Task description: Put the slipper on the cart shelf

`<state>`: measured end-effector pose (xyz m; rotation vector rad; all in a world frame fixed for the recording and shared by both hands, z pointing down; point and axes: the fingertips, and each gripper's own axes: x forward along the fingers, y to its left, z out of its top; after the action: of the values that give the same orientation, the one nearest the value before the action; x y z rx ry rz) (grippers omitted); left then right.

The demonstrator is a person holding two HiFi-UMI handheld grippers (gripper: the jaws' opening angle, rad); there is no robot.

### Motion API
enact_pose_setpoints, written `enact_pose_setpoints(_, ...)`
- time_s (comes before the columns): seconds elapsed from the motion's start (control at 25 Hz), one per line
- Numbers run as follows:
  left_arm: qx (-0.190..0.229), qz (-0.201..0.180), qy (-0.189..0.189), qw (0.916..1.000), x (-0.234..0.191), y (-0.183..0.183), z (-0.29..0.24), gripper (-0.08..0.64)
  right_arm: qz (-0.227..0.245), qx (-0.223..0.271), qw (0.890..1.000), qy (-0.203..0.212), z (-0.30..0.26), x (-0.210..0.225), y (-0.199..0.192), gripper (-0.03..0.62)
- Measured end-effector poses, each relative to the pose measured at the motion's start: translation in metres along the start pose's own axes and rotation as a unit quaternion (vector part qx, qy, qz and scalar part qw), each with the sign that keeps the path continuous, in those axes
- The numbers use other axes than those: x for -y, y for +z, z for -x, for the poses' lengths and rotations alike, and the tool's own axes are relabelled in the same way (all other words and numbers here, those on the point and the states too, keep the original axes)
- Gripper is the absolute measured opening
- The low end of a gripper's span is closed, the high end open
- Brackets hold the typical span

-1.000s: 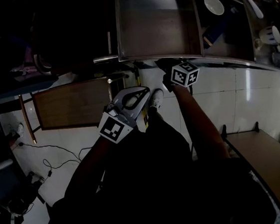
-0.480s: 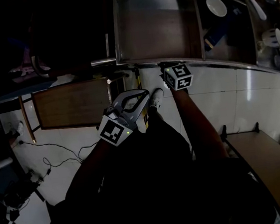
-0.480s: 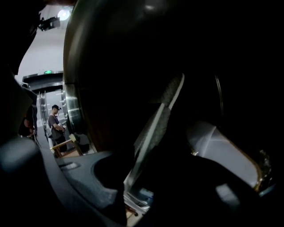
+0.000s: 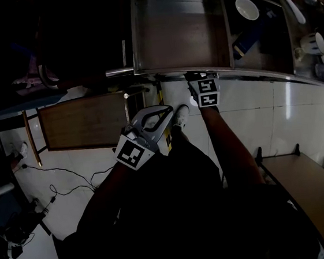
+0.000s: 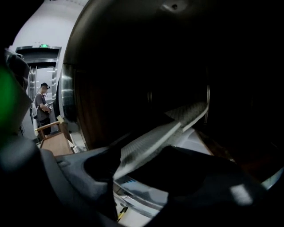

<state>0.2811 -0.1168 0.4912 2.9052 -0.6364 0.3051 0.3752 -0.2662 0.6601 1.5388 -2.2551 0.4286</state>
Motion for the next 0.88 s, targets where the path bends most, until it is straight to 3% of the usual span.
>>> enact_pose_setpoints(0.36,0.002,-0.007,0.017,0.9998,0.001,0.006,0.001,0.002,0.053,0.033,0.998,-0.025,0.035,0.001,0.019,0.340)
enact_pose_setpoints(0.56,0.003,-0.005,0.029,0.9995,-0.001,0.011,0.002,0.001,0.048,0.028,0.998,-0.021,0.050,0.004,0.012,0.341)
enact_pose_setpoints(0.88,0.012,-0.012,0.056,0.9983,0.000,0.024,0.007,0.002,0.072,0.051,0.994,0.067,0.080,-0.031,0.031,0.339)
